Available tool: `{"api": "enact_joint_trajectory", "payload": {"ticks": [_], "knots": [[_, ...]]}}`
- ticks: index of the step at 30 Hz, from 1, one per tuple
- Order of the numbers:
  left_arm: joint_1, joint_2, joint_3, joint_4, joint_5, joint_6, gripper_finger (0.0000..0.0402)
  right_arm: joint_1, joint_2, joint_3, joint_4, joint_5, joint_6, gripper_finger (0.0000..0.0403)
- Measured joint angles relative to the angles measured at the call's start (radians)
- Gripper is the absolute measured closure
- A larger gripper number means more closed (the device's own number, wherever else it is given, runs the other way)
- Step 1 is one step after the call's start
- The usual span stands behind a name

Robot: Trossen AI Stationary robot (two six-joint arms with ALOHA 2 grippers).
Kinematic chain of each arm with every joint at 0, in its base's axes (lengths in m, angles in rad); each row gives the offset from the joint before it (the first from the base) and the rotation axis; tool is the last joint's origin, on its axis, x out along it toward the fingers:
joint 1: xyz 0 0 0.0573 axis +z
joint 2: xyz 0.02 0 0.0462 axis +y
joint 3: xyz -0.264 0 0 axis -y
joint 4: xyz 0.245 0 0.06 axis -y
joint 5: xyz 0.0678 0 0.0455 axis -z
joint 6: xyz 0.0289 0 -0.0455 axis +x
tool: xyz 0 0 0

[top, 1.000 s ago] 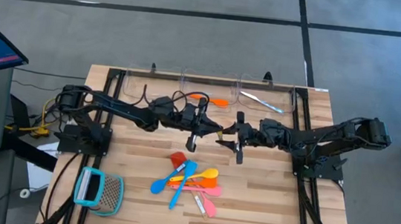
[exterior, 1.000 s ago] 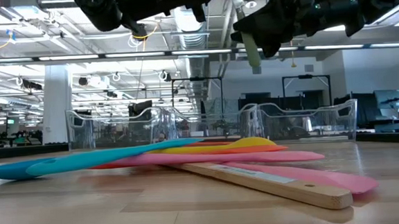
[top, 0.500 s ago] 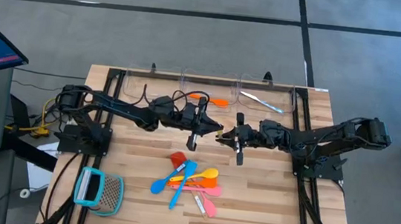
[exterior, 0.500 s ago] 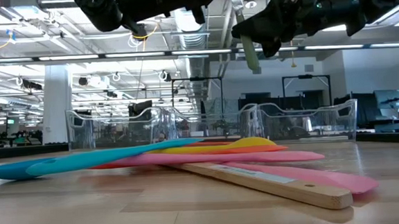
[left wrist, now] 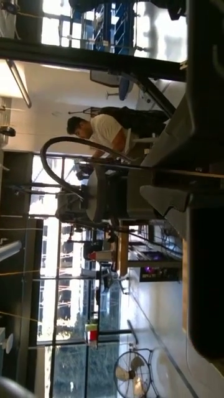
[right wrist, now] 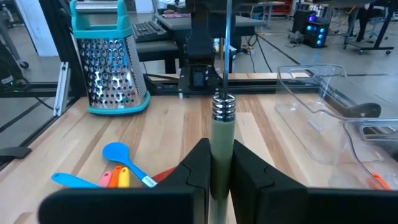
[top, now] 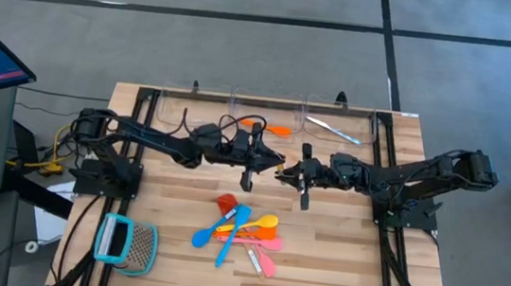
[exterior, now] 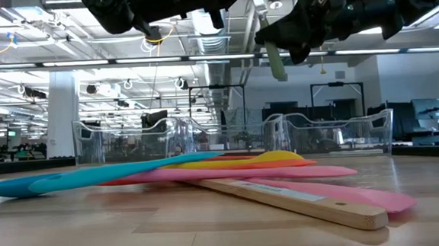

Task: Pick & Place Kitchen Items
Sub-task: Put the green table knife into the right transparent bin

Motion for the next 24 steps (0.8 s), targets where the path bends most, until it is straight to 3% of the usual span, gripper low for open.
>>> {"api": "enact_joint_trajectory", "payload": {"ticks": [6, 12, 17, 24], "knots": [[0.001, -0.013, -0.001, -0.015, 0.006, 0.003, 0.0326, -0.039, -0.023, 0.000, -0.056, 0.000, 0.000, 0.0376], [0.023, -0.123, -0.075, -0.080, -0.001, 0.038, 0.0324, -0.068, -0.126, 0.000, -0.199, 0.055, -0.037, 0.0376], [0.051, -0.254, -0.189, -0.104, 0.007, 0.029, 0.0325, -0.114, -0.261, 0.000, -0.332, 0.149, -0.069, 0.0376], [0.045, -0.425, -0.331, -0.104, 0.005, 0.026, 0.0326, -0.241, -0.385, 0.000, -0.557, 0.362, -0.069, 0.0376]]}}
